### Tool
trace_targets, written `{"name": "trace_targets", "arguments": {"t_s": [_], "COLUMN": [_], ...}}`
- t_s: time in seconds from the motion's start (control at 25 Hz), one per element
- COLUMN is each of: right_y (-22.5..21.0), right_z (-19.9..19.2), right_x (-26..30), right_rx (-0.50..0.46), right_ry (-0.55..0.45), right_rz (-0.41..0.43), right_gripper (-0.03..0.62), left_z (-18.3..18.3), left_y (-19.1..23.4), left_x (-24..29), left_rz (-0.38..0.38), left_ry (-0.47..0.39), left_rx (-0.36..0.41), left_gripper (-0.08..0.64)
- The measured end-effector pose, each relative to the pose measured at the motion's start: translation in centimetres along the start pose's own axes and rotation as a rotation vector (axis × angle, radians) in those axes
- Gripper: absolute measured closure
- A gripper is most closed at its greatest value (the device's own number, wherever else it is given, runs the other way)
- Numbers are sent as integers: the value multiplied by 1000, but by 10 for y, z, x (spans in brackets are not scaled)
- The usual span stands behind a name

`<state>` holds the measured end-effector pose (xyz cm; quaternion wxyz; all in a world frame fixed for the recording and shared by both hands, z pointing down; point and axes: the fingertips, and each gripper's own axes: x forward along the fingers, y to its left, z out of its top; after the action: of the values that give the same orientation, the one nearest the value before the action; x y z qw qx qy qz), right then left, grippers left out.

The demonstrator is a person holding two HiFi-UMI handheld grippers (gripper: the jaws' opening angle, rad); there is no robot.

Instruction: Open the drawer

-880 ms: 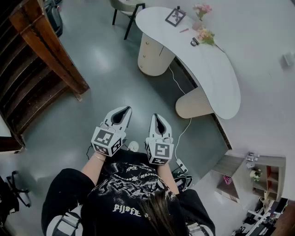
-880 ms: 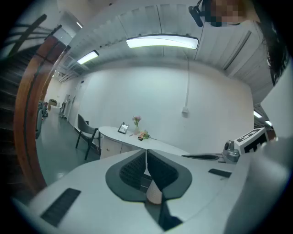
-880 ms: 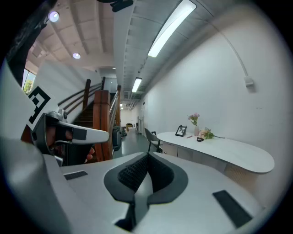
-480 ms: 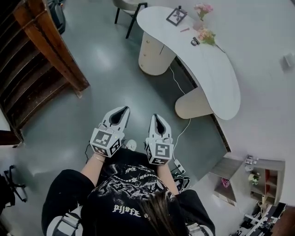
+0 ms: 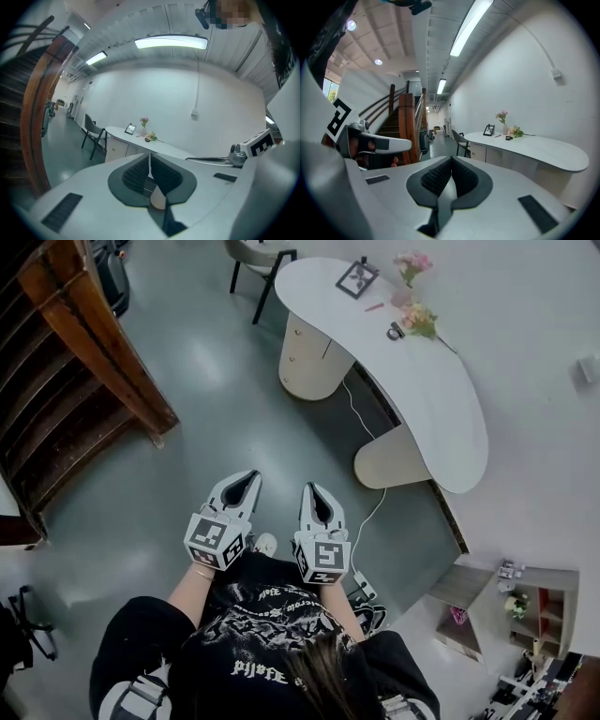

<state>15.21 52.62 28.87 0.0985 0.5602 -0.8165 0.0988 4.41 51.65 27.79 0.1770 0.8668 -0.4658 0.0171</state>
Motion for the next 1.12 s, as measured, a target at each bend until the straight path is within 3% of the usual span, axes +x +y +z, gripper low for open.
{"name": "trace_targets", "arguments": {"t_s": [0.16,0.68,1.12], "right_y": [-3,-38,-35], "right_z": [11,63,80], "right_x": [26,189,271], "right_rx": [-15,19,70], "right_ry": [-1,-13,-7], "right_rz": [-4,-167,-259], "right_gripper": [566,566,566], "left_z": [11,82,108], "left_y": [19,128,196], "left_x": [21,153,200], "left_rz": [-18,-198,-284], "left_ry": [-7,24,64], "left_rx": [15,81,91], "left_gripper": [529,529,529]}}
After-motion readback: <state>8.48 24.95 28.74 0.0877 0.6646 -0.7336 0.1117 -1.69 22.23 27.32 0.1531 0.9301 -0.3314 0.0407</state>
